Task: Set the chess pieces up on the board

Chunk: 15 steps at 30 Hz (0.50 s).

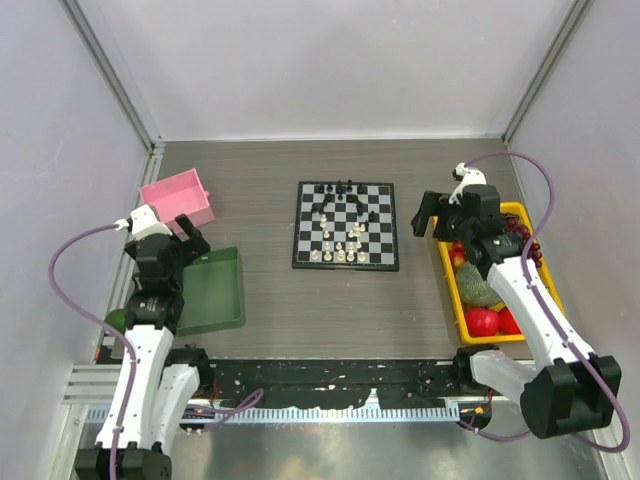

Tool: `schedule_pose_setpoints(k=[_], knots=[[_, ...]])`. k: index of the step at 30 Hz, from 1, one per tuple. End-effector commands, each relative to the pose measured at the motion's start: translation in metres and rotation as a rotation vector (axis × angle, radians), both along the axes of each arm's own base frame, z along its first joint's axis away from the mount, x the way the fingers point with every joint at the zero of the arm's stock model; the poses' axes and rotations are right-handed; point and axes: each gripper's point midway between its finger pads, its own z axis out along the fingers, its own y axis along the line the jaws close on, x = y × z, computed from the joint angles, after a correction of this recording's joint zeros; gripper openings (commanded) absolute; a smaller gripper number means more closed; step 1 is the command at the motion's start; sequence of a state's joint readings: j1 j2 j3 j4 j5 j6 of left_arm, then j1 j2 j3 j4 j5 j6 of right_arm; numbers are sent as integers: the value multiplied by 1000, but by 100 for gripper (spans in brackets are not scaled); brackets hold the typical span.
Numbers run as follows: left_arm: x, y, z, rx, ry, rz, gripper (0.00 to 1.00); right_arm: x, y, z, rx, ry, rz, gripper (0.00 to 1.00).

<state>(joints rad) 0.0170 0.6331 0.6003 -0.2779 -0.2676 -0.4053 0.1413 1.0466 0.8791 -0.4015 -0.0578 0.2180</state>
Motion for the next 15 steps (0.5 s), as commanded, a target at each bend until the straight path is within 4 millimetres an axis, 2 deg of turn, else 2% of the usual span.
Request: schedule_pose_setpoints(k=[1,3,6,9,10,13,15], knots=[[6,2,-1,-68,-2,57,99,11,-3,1,23,29,-63,96],[1,10,-3,-91,54,128,99,16,-3,2,70,39,-116,95],[-8,12,-7,-112,142,160,99,24,2,8,93,8,-98,96],[-11,8,-9,-140,186,138,99,27,21,5,140,-3,-1,95],[-9,6,-7,-153,172,120,99,28,25,-2,145,12,21,96],[6,-16,4,-191,94,-44,99,30,49,-7,215,30,141,95],[15,-32,15,-235,38,-129,99,33,56,-15,248,62,161,96]])
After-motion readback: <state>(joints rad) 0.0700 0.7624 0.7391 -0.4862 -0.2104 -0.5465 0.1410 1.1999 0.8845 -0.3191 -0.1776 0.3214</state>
